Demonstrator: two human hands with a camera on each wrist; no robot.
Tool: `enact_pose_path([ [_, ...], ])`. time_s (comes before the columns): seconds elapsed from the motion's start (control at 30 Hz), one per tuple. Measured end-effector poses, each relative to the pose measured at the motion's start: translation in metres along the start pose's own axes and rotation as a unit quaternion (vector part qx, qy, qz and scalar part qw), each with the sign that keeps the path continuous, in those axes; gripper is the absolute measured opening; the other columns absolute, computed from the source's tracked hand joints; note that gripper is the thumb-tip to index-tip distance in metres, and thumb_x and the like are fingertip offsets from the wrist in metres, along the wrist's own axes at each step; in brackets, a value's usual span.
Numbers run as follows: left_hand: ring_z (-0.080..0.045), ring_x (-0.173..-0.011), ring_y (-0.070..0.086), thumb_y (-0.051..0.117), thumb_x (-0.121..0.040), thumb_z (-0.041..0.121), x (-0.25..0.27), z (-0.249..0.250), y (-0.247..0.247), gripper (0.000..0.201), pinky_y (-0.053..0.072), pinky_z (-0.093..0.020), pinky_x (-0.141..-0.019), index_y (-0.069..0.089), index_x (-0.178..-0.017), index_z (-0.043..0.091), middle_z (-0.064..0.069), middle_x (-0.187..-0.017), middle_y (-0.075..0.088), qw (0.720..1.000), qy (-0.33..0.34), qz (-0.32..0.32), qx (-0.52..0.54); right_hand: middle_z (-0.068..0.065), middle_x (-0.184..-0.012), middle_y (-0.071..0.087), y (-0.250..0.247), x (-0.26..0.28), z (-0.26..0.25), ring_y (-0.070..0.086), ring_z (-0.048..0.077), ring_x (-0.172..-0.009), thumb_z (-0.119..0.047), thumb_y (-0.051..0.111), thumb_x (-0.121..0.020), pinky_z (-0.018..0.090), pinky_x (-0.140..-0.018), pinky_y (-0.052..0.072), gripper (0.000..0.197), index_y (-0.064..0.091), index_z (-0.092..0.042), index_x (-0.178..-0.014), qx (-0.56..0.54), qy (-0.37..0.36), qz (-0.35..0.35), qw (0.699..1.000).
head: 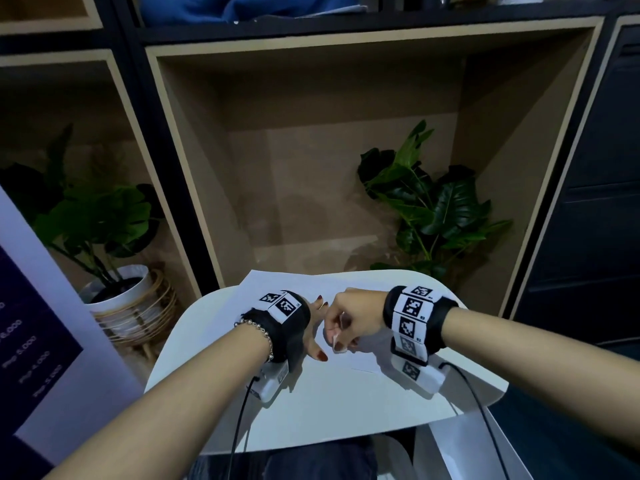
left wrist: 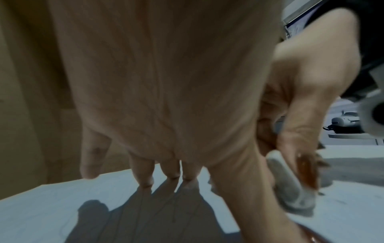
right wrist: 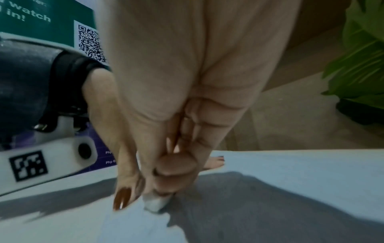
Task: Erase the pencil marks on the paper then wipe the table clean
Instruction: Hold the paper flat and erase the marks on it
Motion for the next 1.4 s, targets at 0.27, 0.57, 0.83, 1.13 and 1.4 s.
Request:
enact_pose_path([
  [0.27,-0.030,-0.148,0.023,0.072,-0.061,0.076,0.003,0.000,-0.001,0.134,0.029,-0.047,-0.115,-0.003,-0.155,0.018,-0.004,-0.164,-0.006,1.000,-0.028,0.013,-0.001,0.001,-0.076,0.074,0.000,0.014,0.021,0.067,0.009,-0.067,-0.019,0.080,-0.080,0.026,-0.076,0.056,0.006,0.074,-0.019,-0.081,0.036,0.030,-0.073,0.996],
  [0.57,-0.027,-0.151,0.007,0.060,-0.086,0.063,0.043,0.025,-0.014,0.105,0.014,-0.049,-0.118,-0.005,-0.157,0.023,0.004,-0.164,-0.012,0.999,0.012,-0.027,0.013,0.004,-0.079,0.075,-0.015,0.023,0.069,0.064,0.005,-0.063,-0.021,0.076,-0.084,0.024,-0.073,0.055,0.012,0.072,-0.010,-0.085,-0.005,0.098,0.062,0.993],
  [0.83,-0.033,-0.121,0.050,0.057,-0.076,0.077,0.043,0.048,-0.028,0.091,0.041,-0.046,-0.095,0.038,-0.144,0.018,-0.007,-0.144,0.038,0.998,-0.009,0.055,0.018,-0.004,-0.077,0.069,-0.027,0.017,0.053,0.061,0.009,-0.071,-0.026,0.082,-0.078,0.028,-0.074,0.052,0.017,0.074,-0.015,-0.088,0.016,0.087,0.071,0.994],
  [1.13,-0.034,-0.138,0.039,0.051,-0.065,0.090,0.036,0.031,-0.019,0.111,0.031,-0.053,-0.107,0.013,-0.154,0.037,-0.002,-0.162,0.019,0.998,-0.062,0.022,0.016,-0.004,-0.075,0.069,-0.019,0.002,0.034,0.056,0.004,-0.063,-0.019,0.076,-0.083,0.010,-0.058,0.041,0.009,0.074,-0.012,-0.088,0.050,0.071,0.078,0.993],
  [1.4,-0.038,-0.138,0.038,0.055,-0.058,0.091,0.034,0.034,-0.019,0.124,0.025,-0.061,-0.109,0.000,-0.155,0.037,-0.008,-0.163,0.013,0.998,-0.054,0.018,0.001,-0.002,-0.076,0.069,-0.038,0.006,0.032,0.060,0.010,-0.069,-0.017,0.074,-0.083,0.017,-0.062,0.046,0.007,0.074,-0.012,-0.088,0.056,0.081,0.105,0.990],
])
Point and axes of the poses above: each hand's wrist, its own x-axis away from the middle knuckle, its own y-axis out of the palm, z = x × y, the point moved 10 cm from there along -x, towards the middle knuckle
